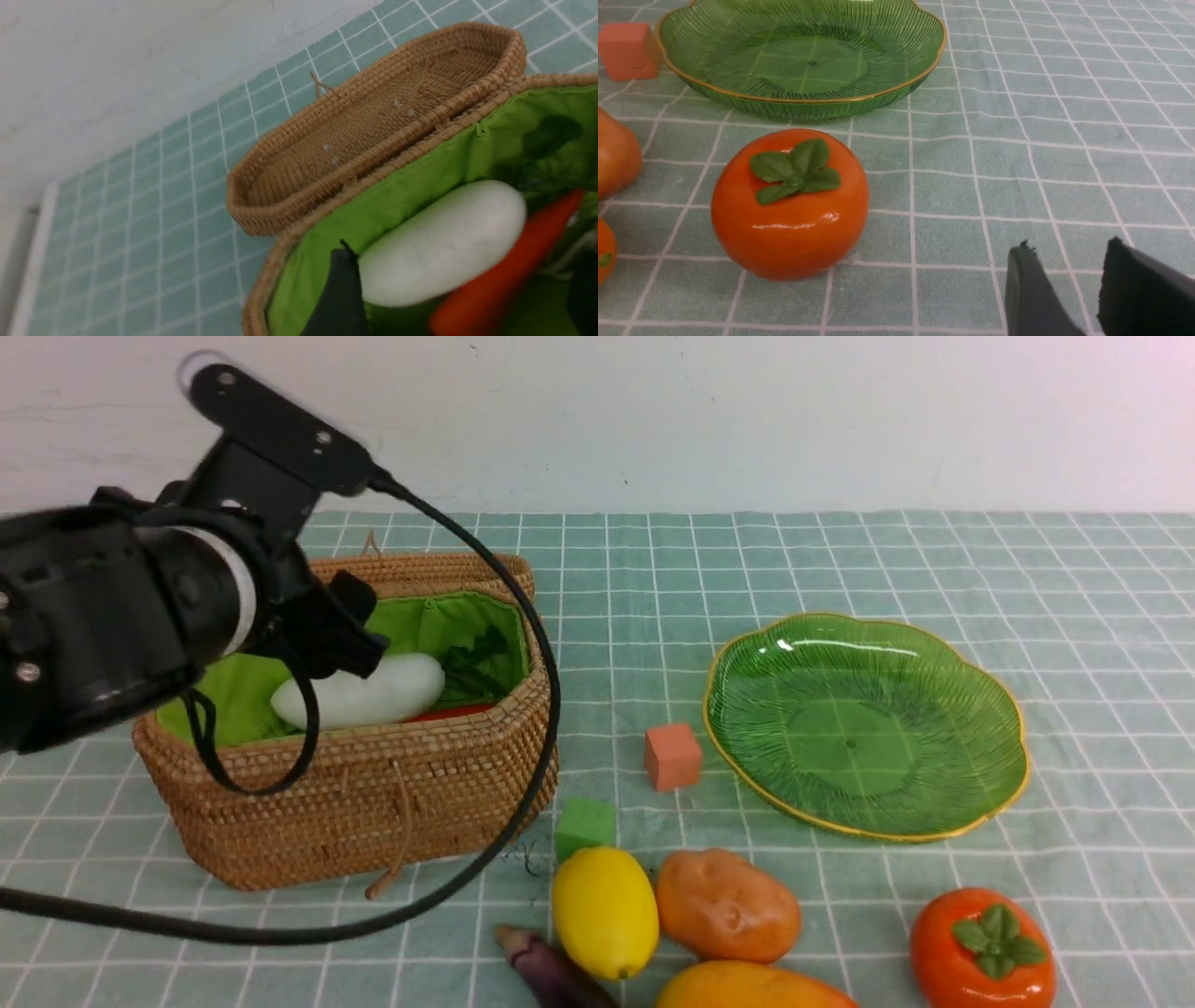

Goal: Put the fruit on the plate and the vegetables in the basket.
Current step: Use the left arm to grab an eggplant and put it into the left basket

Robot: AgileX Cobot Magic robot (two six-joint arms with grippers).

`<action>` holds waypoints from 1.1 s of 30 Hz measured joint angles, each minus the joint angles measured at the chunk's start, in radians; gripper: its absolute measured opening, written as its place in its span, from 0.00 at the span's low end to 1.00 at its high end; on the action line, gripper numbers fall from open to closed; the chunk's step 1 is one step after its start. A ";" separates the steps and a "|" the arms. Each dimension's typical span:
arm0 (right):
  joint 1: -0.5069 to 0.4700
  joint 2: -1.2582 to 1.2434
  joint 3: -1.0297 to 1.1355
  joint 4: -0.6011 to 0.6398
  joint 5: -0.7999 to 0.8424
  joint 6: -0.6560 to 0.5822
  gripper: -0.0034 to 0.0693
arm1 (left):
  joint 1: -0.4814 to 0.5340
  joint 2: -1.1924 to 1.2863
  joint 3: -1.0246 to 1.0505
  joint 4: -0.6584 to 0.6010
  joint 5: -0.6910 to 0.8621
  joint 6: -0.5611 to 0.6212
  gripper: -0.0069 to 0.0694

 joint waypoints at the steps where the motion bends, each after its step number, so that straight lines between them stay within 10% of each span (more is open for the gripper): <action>1: 0.000 0.000 0.000 0.000 0.000 0.000 0.38 | 0.000 -0.005 0.000 -0.016 0.003 0.000 0.86; 9: 0.000 0.000 0.000 0.000 0.000 0.000 0.38 | 0.000 -0.108 0.000 -0.644 0.257 0.043 0.86; 18: 0.000 0.000 0.000 0.000 0.000 0.000 0.38 | -0.022 -0.009 0.000 -1.291 0.511 0.358 0.86; 33: 0.000 0.000 0.000 0.000 0.000 0.000 0.38 | -0.256 0.287 -0.002 -1.322 0.330 0.247 0.86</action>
